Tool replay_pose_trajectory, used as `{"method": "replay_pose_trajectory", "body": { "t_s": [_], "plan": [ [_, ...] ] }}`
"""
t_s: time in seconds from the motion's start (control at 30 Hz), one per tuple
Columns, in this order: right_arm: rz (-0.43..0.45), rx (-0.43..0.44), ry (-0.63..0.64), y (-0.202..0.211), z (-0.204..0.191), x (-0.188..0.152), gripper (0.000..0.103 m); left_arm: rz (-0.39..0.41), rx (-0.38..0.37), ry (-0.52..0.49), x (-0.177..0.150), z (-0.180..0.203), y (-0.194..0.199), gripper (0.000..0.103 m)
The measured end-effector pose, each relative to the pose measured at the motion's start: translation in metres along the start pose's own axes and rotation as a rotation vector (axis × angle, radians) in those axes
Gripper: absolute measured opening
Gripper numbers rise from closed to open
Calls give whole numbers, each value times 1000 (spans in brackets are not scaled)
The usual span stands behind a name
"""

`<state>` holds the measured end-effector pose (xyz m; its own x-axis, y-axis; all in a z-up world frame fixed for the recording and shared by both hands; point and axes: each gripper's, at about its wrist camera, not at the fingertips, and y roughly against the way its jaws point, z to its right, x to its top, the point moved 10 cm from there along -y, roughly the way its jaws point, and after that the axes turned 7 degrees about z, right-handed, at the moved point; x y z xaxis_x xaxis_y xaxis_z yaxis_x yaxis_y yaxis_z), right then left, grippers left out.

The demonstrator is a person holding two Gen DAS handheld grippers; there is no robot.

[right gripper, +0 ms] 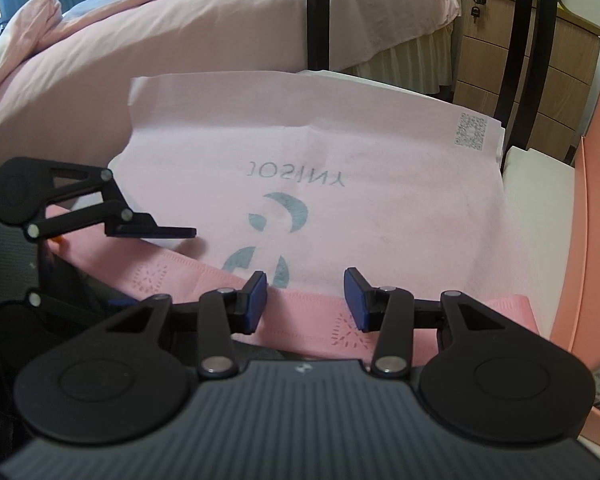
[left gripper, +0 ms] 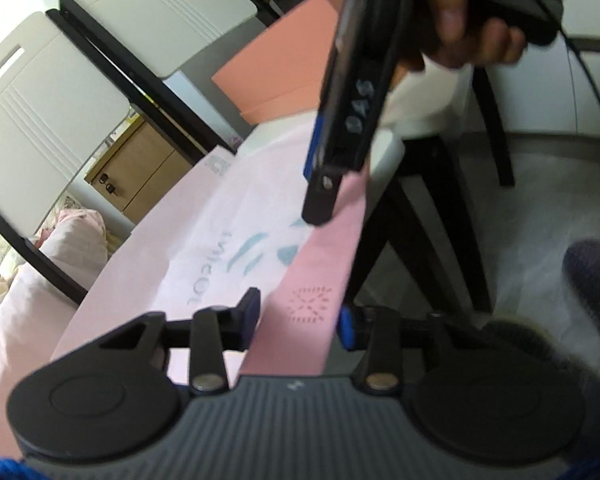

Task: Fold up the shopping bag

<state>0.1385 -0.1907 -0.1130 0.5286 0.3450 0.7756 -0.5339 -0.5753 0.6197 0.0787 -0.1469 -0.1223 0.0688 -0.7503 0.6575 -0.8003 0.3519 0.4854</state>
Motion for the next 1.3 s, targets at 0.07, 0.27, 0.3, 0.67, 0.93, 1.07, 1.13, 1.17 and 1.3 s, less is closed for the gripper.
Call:
{"method": "replay_pose_trajectory", "body": {
  "t_s": [0.07, 0.27, 0.3, 0.67, 0.93, 1.07, 1.13, 1.17, 1.3],
  "plan": [
    [3, -2, -7, 0, 1, 0, 45, 5, -9, 26, 2, -3, 2, 39],
    [28, -36, -57, -4, 13, 4, 46, -4, -87, 229, -4, -21, 8, 32],
    [44, -45, -67, -4, 16, 6, 46, -6, -106, 292, -4, -27, 7, 24],
    [360, -24, -68, 40, 16, 59, 47, -67, -347, 855, -22, -89, -16, 11],
    [341, 6, 45, 11, -3, 51, 44, -112, -444, 1119, -48, -102, -34, 11],
    [353, -14, 59, -4, -3, 54, 44, -124, -493, 1102, -45, -95, -35, 12],
    [364, -2, 42, -11, -3, 59, 44, -128, -500, 1108, -47, -97, -38, 12],
    [346, -3, 50, -18, -4, 58, 44, -127, -500, 1112, -48, -98, -40, 12],
    [304, -9, 74, -41, -6, 56, 43, -124, -469, 1128, -59, -108, -34, 18]
  ]
}}
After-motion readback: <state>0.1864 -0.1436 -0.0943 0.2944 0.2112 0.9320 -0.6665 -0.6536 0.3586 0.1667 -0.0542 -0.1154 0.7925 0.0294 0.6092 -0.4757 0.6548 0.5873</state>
